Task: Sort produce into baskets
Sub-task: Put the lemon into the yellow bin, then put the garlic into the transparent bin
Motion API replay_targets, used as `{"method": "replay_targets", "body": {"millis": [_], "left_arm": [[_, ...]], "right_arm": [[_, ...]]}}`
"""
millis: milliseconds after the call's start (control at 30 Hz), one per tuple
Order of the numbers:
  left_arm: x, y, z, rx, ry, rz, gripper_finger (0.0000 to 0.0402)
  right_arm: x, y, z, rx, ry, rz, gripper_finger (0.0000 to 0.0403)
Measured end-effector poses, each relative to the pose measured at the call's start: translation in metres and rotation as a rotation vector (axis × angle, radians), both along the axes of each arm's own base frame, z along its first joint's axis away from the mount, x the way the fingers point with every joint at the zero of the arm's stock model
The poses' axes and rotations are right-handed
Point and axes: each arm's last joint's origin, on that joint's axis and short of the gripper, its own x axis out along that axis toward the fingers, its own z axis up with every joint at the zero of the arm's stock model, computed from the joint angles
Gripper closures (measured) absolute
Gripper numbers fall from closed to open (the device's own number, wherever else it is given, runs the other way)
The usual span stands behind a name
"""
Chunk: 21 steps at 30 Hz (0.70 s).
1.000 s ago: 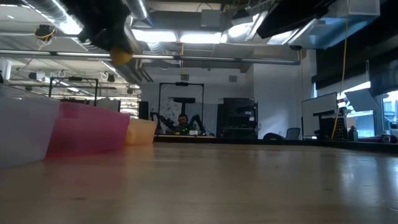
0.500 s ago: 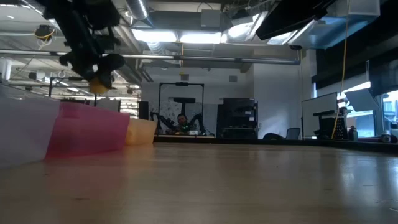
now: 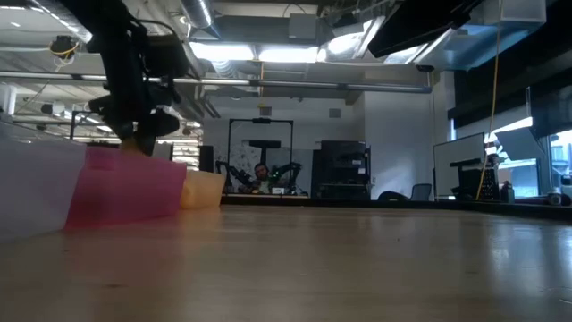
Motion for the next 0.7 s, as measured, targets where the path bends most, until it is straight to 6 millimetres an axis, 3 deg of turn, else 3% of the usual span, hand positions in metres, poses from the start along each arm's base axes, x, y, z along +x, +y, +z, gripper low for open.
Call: {"method": "replay_targets", "body": {"millis": [367,700], "left_arm": [[0.006,0.003,-0.016,-0.060,0.094,-0.010,0.0117],[0.018,-0.019,0.014,-0.005,-0.054,-0.153,0.0115]], "right_arm": [[0.000,0.000,0.000,0.004,0.004,0.007,0.0068],[-0.004,-0.001,-0.006,0.063,0.063,0.004,0.0068]]}}
